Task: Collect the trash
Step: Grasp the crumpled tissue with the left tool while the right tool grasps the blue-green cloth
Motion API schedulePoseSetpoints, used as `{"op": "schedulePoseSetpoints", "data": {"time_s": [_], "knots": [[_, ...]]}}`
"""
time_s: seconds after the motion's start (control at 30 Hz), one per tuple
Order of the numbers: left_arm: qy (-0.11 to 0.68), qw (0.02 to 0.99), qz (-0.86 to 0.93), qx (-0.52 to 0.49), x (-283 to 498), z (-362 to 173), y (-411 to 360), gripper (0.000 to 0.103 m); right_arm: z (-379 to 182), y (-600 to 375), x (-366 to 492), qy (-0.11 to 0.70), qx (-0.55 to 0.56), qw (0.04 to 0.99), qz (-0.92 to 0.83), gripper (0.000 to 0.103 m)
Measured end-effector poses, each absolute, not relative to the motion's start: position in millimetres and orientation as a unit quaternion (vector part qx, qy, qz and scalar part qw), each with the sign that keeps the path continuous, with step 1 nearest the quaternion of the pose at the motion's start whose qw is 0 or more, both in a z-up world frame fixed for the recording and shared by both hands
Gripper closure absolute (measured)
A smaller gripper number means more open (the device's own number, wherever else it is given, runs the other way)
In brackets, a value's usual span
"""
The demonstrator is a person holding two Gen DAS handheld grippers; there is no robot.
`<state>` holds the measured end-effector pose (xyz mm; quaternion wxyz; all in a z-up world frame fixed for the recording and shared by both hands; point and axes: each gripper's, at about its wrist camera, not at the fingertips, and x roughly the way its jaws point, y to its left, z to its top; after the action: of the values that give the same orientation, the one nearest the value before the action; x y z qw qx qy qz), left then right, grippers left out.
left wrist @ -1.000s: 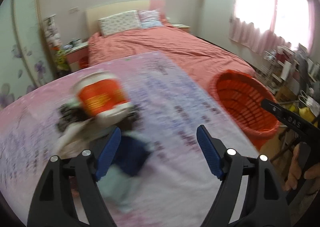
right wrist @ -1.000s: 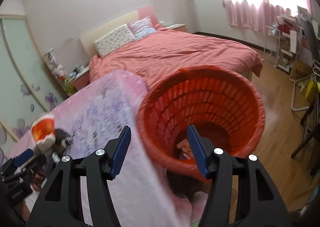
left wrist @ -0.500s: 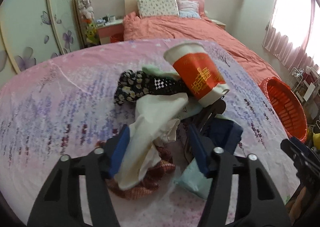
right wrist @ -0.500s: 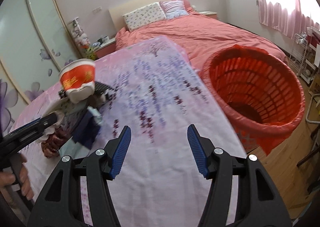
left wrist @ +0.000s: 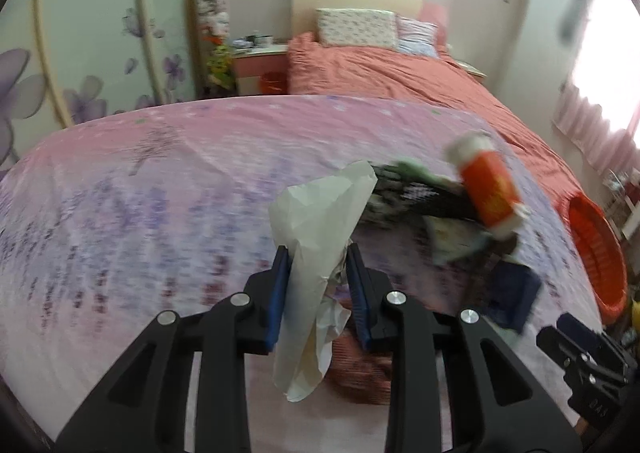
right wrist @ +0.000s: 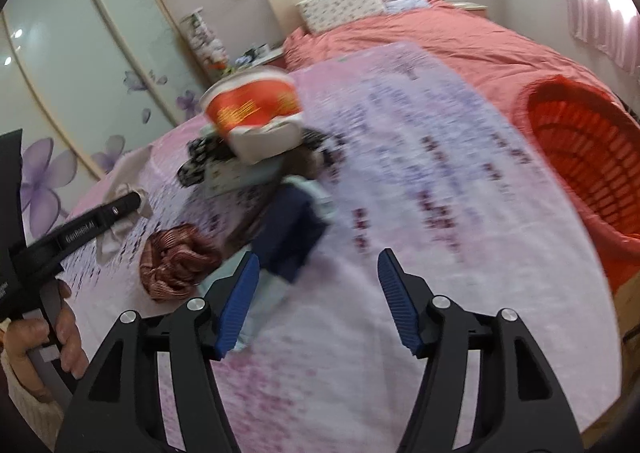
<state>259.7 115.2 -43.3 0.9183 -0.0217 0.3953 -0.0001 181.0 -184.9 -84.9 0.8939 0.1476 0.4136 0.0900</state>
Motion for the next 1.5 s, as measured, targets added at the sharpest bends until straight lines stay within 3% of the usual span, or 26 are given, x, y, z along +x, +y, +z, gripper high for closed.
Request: {"op": "schedulePoseSetpoints", "data": {"time_s": [0.1, 0.2, 0.23, 0.27, 0.37, 0.4, 0.63, 0.7, 0.77, 0.83, 0.9, 0.93, 1.2, 1.23, 1.3, 1.5], "knots": [[0.401, 0.915, 0.025, -0.031, 263.6, -48.2, 139.6, 0.073, -90.1, -173.4, 190.5, 0.428, 0.155, 0.886, 0.090, 0.031], [0.420, 0.906, 0.045, -0.035, 269.3, -62.9, 155.4, 0.072, -100.2, -164.7, 200.9, 0.446, 0.158, 0.877, 0.086, 0.032], [0.425, 0.903, 0.047, -0.038, 270.0, -66.4, 158.6, 0.072, -100.3, -162.3, 201.0, 0.439, 0.151, 0.882, 0.082, 0.035], [0.431, 0.900, 0.047, -0.042, 270.9, -71.5, 161.0, 0.072, -100.6, -160.1, 201.2, 0.438, 0.143, 0.883, 0.086, 0.054], [0.430, 0.901, 0.043, -0.043, 270.3, -77.4, 164.1, 0.070, -101.2, -163.9, 198.5, 0.437, 0.144, 0.883, 0.094, 0.068], [0.428, 0.902, 0.041, -0.041, 270.6, -76.8, 162.7, 0.070, -99.2, -166.5, 196.7, 0.431, 0.139, 0.887, 0.092, 0.085], [0.421, 0.905, 0.032, -0.051, 277.5, -80.2, 161.3, 0.068, -80.5, -210.4, 205.5, 0.396, 0.114, 0.911, 0.017, 0.090], [0.422, 0.905, 0.031, -0.054, 280.0, -83.1, 165.0, 0.065, -78.7, -220.1, 211.0, 0.386, 0.107, 0.916, -0.006, 0.096], [0.424, 0.903, 0.032, -0.056, 280.3, -87.8, 166.5, 0.063, -81.4, -228.2, 219.4, 0.390, 0.113, 0.914, -0.010, 0.096], [0.429, 0.901, 0.032, -0.059, 281.9, -92.0, 167.8, 0.061, -83.6, -228.1, 221.9, 0.395, 0.115, 0.911, -0.008, 0.086], [0.434, 0.898, 0.028, -0.065, 282.5, -97.9, 169.0, 0.058, -84.0, -224.6, 221.3, 0.396, 0.117, 0.910, 0.002, 0.047], [0.437, 0.897, 0.028, -0.067, 283.3, -100.7, 168.6, 0.058, -84.4, -224.0, 220.4, 0.395, 0.119, 0.911, 0.002, 0.042], [0.434, 0.899, 0.029, -0.055, 284.1, -103.1, 162.9, 0.058, -103.2, -234.0, 217.3, 0.420, 0.117, 0.899, -0.035, 0.042], [0.433, 0.899, 0.030, -0.053, 284.6, -103.3, 161.9, 0.057, -102.7, -233.7, 215.5, 0.416, 0.111, 0.902, -0.035, 0.045], [0.432, 0.900, 0.031, -0.051, 283.7, -104.0, 158.5, 0.057, -102.6, -232.7, 216.2, 0.417, 0.105, 0.903, -0.023, 0.068], [0.431, 0.900, 0.029, -0.056, 285.9, -102.8, 156.5, 0.058, -102.2, -231.8, 232.6, 0.415, 0.093, 0.905, -0.026, 0.074]]}}
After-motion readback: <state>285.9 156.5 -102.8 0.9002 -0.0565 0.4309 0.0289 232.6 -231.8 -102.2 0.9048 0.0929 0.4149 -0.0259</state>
